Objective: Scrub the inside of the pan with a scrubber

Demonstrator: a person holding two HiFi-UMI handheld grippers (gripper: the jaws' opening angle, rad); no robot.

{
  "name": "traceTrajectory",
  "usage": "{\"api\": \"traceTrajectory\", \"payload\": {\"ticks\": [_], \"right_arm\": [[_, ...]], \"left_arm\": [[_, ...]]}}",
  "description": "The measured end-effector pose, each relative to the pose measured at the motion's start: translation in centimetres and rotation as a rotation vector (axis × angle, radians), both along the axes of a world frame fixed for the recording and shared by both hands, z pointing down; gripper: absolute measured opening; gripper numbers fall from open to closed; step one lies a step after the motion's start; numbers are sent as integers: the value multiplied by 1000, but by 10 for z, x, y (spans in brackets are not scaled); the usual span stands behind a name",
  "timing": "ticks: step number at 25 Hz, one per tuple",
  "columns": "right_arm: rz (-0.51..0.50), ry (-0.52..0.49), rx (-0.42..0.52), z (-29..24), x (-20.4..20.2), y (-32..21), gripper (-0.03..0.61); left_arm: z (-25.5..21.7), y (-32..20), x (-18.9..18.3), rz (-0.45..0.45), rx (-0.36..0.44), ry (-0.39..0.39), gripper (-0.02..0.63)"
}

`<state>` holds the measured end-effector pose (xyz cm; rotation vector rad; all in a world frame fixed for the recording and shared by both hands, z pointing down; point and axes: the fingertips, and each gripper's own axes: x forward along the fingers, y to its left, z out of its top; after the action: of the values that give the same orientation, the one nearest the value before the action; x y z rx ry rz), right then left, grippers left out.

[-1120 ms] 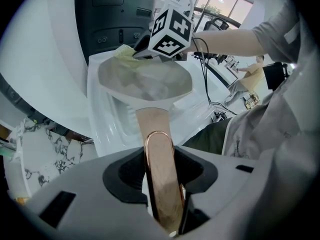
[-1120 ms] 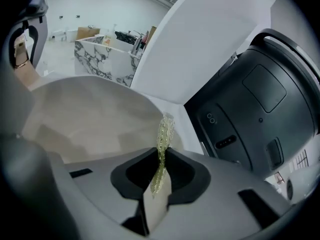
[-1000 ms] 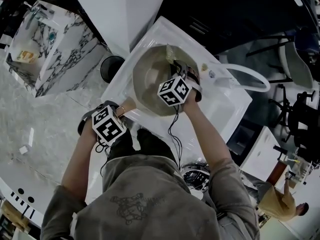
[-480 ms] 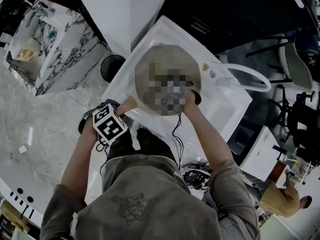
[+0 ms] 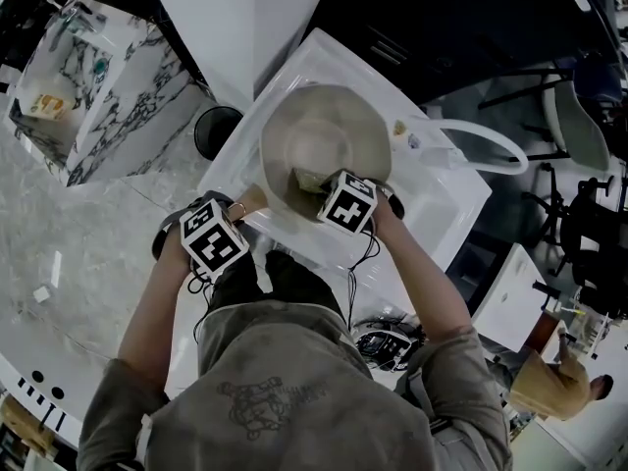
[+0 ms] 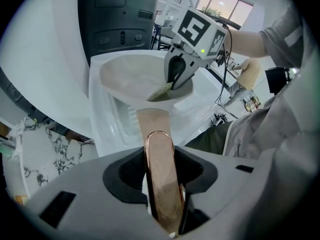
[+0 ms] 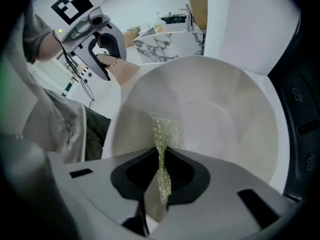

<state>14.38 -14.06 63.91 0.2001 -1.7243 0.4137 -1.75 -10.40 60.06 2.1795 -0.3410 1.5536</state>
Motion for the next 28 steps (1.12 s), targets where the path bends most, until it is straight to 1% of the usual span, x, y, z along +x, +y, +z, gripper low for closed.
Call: {"api": "traceTrajectory", "payload": {"ticks": [3, 6, 10, 12, 13, 14, 15, 16, 17, 20, 23, 25, 28], "right_arm": [[-7, -63, -96, -12, -11, 20, 61], [12, -145, -156, -27, -22, 28, 61], [46, -267, -265, -62, -34, 36, 60], [72, -343, -269, -84, -40, 30, 61], [88, -382, -245, -94, -42, 22, 61], [102, -413, -196, -104, -43, 11, 61], [104, -428, -118, -113, -43, -3, 61], [89, -419, -18, -119, -41, -18, 61], [54, -387, 91, -122, -38, -33, 61], [-110, -242, 397, -121, -30, -69, 61], [-290, -78, 667, -115, -28, -98, 61], [-376, 33, 798, -104, -27, -114, 61], [-510, 157, 924, -82, -24, -131, 61]], "left_arm": [[1, 0, 0, 0, -1, 1, 164], [0, 0, 0, -5, 2, -1, 164], [-1, 0, 1, -14, 6, 1, 163], [0, 0, 0, -19, 7, 4, 161], [0, 0, 0, -21, 7, 6, 161], [0, -1, 0, -23, 8, 7, 161], [0, -1, 0, -25, 9, 8, 161], [0, -1, 0, -26, 10, 8, 161], [0, -1, 0, -28, 11, 8, 161], [0, 0, 0, -34, 12, 12, 160], [-1, -1, 0, -40, 12, 16, 158], [-1, -1, 0, -45, 11, 20, 158], [-1, 0, -1, -52, 5, 24, 156]]}}
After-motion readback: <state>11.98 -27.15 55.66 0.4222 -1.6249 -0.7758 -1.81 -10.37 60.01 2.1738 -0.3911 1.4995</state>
